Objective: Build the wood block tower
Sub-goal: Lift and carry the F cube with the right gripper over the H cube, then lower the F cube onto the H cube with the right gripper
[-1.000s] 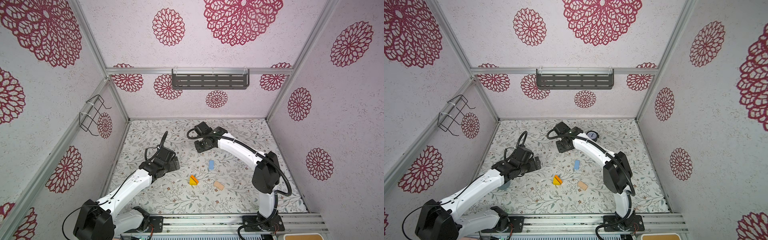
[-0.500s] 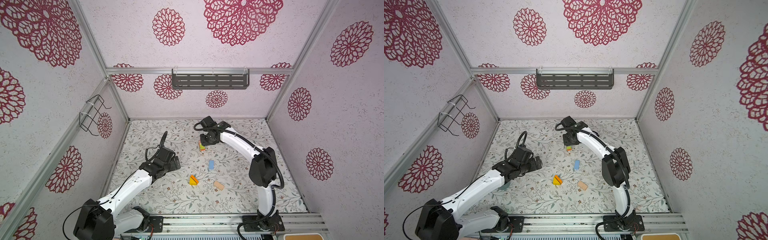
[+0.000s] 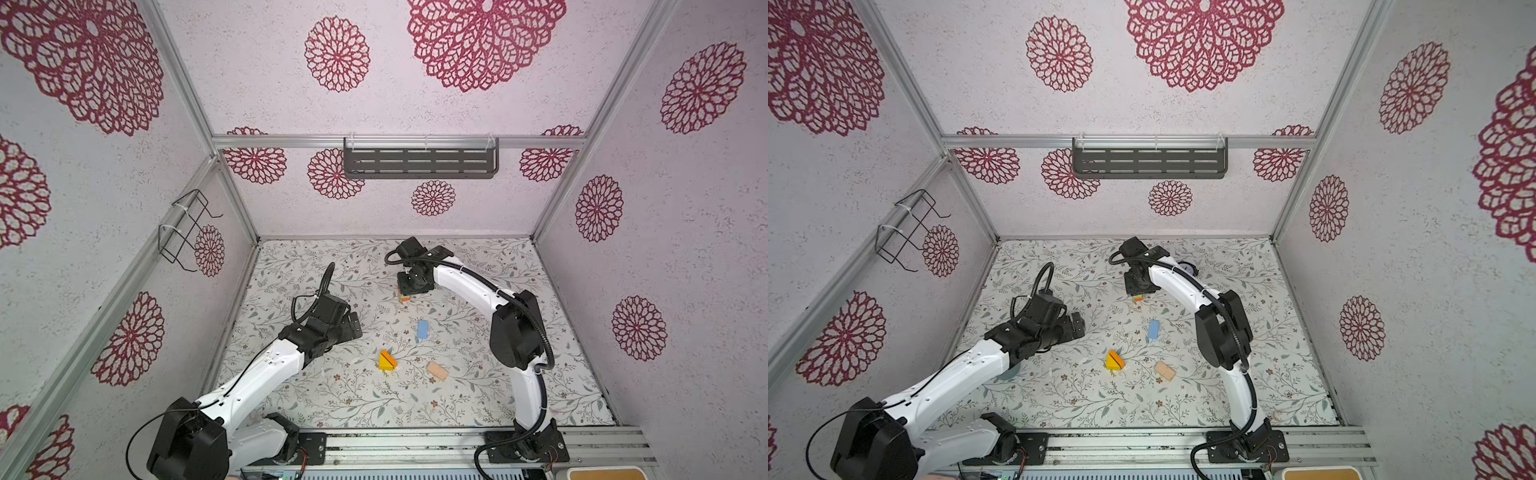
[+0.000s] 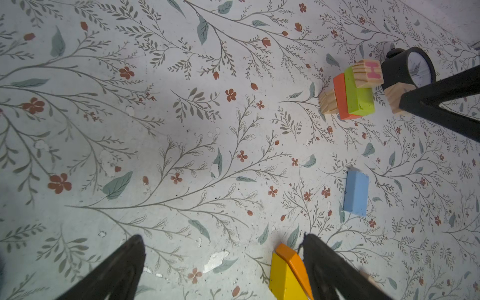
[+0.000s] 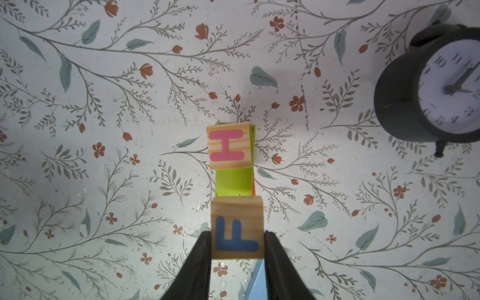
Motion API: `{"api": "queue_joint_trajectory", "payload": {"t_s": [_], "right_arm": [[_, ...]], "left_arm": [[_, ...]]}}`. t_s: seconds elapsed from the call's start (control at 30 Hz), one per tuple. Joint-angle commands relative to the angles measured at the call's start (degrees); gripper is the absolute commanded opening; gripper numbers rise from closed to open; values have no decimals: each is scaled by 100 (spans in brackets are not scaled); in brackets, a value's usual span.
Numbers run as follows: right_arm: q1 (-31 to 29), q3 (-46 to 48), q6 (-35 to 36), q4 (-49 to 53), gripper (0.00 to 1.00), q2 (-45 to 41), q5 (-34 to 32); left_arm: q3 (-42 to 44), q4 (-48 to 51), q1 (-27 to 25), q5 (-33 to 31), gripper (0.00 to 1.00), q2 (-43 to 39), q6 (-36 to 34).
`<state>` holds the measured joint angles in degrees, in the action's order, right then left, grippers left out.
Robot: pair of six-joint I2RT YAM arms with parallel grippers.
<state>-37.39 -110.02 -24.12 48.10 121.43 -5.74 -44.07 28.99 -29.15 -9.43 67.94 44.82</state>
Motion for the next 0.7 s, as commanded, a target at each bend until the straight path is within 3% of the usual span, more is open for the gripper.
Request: {"api": "queue_joint_trajectory", "payload": {"t_s": [0.0,0.67], "right_arm": [[30,-273,-137,-11,35,78,35],[34,-511,-102,1,35,346,111]], "left_arm": [[74,-142,50,30,97,46,-34],[74,-124,90,47,97,37,-52]]}}
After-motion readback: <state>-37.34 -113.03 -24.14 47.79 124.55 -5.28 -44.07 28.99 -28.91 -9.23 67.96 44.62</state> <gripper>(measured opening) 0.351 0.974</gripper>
